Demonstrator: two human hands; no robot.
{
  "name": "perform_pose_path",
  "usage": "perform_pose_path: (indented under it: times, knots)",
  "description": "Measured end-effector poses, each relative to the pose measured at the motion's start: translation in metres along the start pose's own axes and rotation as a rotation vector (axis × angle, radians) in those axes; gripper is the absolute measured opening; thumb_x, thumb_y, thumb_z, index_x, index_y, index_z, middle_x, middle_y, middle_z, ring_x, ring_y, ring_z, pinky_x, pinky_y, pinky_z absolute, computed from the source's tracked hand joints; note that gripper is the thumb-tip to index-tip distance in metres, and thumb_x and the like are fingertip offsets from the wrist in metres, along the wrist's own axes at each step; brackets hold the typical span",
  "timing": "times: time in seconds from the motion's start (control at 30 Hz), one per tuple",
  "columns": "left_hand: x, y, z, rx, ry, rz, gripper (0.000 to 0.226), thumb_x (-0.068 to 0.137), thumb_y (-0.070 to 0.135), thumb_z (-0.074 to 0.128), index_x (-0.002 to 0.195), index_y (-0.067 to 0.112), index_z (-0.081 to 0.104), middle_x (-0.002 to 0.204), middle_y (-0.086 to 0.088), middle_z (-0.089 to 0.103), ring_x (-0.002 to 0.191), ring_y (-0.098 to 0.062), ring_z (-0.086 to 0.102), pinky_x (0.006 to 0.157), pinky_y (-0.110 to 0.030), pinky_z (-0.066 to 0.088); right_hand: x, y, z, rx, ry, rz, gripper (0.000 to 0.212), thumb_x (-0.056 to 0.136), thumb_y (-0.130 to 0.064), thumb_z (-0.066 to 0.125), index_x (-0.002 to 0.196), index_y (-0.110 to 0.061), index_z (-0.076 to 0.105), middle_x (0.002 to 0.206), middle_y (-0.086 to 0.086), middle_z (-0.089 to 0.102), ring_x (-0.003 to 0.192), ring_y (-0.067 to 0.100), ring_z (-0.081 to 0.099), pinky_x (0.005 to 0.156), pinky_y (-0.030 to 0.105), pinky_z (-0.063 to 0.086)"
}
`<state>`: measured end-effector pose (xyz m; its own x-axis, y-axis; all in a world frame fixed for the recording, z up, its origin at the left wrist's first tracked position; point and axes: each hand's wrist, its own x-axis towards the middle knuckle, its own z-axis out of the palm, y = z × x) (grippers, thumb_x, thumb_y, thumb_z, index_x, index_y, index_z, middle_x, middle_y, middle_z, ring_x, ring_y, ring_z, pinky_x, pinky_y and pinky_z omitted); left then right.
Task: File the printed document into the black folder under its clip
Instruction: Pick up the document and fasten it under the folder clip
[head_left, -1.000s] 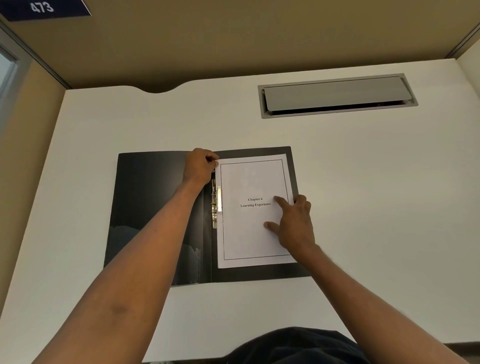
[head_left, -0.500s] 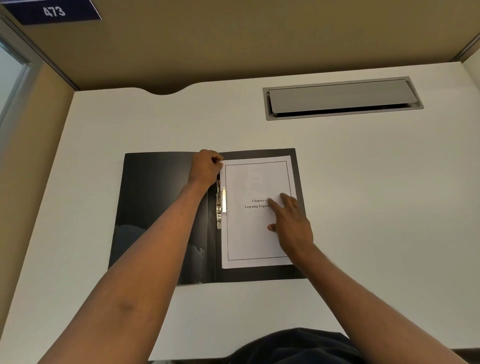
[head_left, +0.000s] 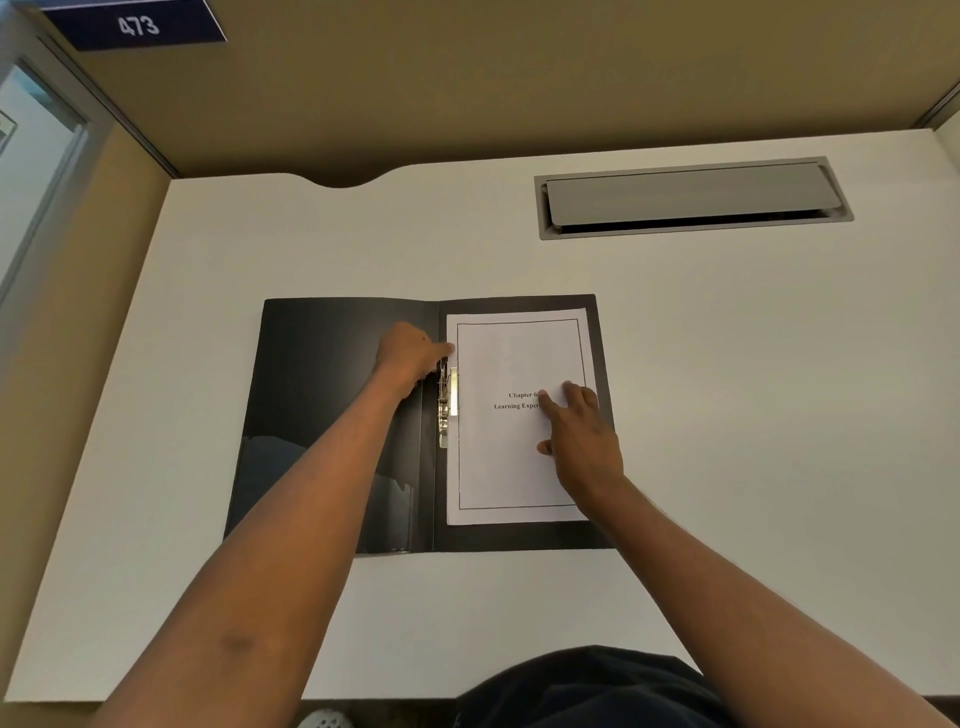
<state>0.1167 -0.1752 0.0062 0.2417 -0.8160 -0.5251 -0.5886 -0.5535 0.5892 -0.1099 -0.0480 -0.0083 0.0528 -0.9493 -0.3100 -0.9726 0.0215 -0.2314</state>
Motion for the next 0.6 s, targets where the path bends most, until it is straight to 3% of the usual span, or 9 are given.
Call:
perform_pose_path:
  times: [0.23, 0.6]
  knots:
    - [-0.018, 0.005, -0.004, -0.153, -0.015, -0.038, 0.017, 0.091, 0.012, 0.068, 0.076, 0.004, 0.067, 0.067, -0.011, 0.07, 0.042, -0.012, 0.054, 0.039, -0.021, 0.041, -0.002, 0.0, 0.0, 0.021, 0.001, 0.008, 0.071, 0.095, -0.024, 0.069, 0.156, -0.021, 0.034, 0.159, 0.008, 0.03, 0.151, 0.028, 0.024, 0.106, 0.04, 0.048]
    - [-0.073, -0.024, -0.008, -0.456, -0.03, -0.017, 0.011, 0.09, 0.012, 0.076, 0.085, 0.004, 0.071, 0.078, -0.013, 0.075, 0.057, -0.013, 0.072, 0.055, -0.023, 0.058, -0.003, -0.003, -0.007, 0.025, -0.013, 0.015, 0.071, 0.094, -0.022, 0.07, 0.156, -0.018, 0.036, 0.155, 0.008, 0.033, 0.148, 0.028, 0.025, 0.106, 0.038, 0.047]
